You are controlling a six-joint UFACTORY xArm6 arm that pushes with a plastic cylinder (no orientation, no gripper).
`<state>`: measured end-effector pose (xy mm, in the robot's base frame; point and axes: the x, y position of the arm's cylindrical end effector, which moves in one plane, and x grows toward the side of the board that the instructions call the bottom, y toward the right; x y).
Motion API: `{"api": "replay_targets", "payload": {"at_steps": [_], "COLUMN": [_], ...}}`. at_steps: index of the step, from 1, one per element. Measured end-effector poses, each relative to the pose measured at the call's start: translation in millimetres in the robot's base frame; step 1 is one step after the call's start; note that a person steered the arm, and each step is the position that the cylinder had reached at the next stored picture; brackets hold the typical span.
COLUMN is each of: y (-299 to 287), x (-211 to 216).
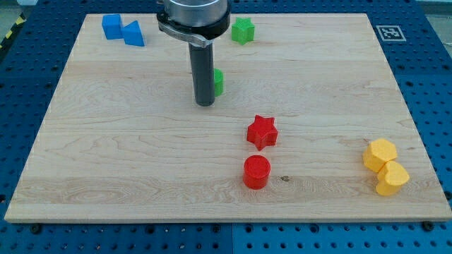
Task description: Push the green circle to the top center
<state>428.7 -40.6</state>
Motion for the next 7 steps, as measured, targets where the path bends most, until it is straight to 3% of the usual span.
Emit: {"api": "replay_targets", "payload": {"at_steps": [3,5,7], "y": [11,72,75], "x": [-67,-72,-100]}}
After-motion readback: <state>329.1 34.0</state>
